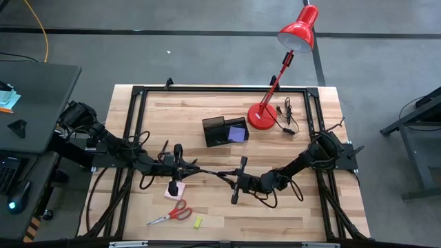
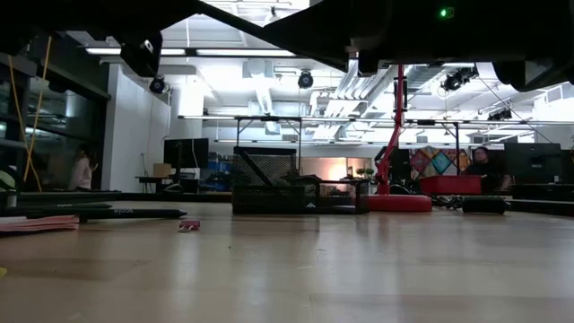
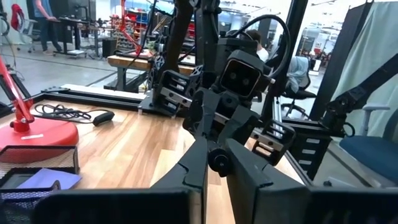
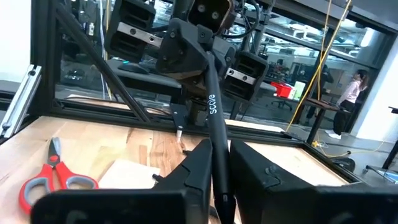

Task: Pick and place office supplies into organizer
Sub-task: Put the black pen into the black desk organizer

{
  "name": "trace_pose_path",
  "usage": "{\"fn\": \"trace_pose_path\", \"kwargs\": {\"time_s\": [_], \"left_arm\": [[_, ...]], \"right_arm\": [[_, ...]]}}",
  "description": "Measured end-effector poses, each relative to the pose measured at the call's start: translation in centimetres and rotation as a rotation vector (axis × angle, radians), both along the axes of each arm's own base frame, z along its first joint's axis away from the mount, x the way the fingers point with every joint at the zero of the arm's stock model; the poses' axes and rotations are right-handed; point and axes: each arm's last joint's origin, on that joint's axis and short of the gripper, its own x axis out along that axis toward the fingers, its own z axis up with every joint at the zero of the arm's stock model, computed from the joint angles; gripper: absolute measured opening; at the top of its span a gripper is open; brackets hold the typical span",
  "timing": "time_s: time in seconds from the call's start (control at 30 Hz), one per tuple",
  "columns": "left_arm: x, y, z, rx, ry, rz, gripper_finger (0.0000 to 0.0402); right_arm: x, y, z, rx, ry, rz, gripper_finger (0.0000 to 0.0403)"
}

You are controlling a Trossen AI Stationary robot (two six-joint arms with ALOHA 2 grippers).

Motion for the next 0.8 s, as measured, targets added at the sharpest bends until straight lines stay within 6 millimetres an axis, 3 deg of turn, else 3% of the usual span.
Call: {"fn": "trace_pose_path", "kwargs": {"time_s": [0.17, 0.37, 0.6, 0.8], "left_arm": [[0.0, 0.1, 0.0, 0.003, 0.001, 0.025, 0.0042], [0.0, 0.2, 0.0, 0.012, 0.002, 0.074, 0.0023], [-0.1, 0.7, 0.0, 0.033, 0.007, 0.21, 0.0043], [0.5, 2.7, 0.0, 0.033, 0.008, 0.312, 0.0035]], "right_arm": [[-0.5, 0.5, 0.0, 0.011, 0.009, -0.088, 0.0082], [-1.2, 1.0, -0.4, 0.016, 0.047, -0.25, 0.0125], [-3.4, 3.3, -1.3, -0.051, 0.147, -0.478, 0.016], [-5.5, 5.4, -1.6, -0.081, 0.169, -0.571, 0.0173]]}}
